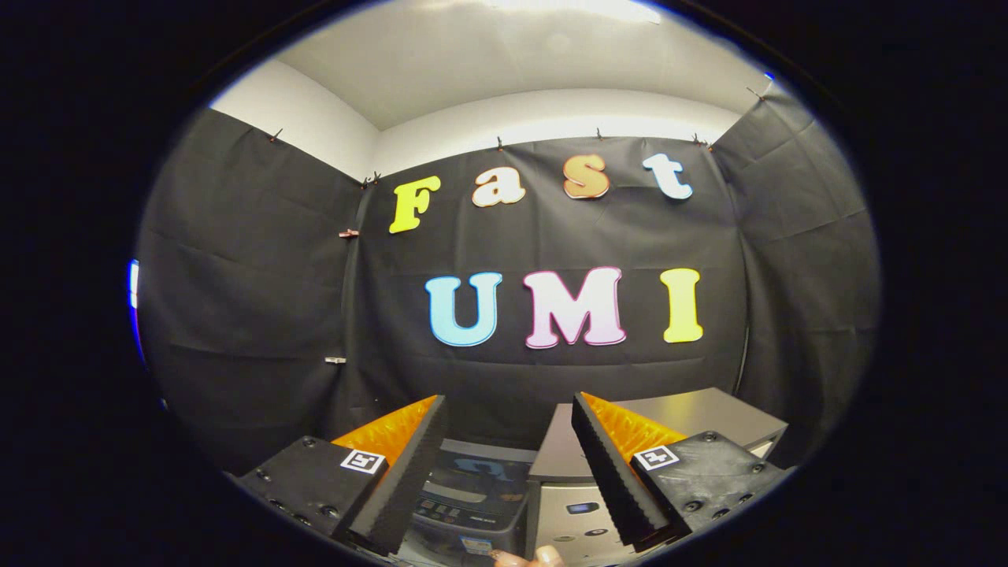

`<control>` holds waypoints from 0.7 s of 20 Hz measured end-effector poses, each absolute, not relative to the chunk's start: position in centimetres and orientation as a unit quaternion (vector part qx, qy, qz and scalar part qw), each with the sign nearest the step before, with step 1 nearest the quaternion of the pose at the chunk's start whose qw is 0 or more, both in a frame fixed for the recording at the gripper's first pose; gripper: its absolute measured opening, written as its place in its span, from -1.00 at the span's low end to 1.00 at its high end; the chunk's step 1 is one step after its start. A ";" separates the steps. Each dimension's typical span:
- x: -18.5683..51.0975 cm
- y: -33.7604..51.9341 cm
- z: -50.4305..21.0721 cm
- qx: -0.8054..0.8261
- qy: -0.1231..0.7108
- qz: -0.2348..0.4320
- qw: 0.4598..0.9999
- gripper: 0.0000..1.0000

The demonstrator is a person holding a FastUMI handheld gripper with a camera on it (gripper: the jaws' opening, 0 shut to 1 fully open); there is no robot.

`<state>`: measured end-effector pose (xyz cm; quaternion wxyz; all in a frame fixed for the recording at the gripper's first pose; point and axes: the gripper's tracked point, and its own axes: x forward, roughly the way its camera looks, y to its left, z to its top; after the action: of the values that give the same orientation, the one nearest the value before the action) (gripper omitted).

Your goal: Put the clothes into the washing machine and then close the washing machine lid.

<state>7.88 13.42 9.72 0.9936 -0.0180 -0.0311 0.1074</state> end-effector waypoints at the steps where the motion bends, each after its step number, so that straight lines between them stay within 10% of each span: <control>1: 7.1 12.4 9.8 -0.022 -0.032 0.099 0.994 0.98; 14: 4.0 4.4 9.7 -0.033 -0.031 0.029 0.999 0.98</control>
<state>4.03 4.42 9.68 0.9985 -0.0328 -0.0314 0.0291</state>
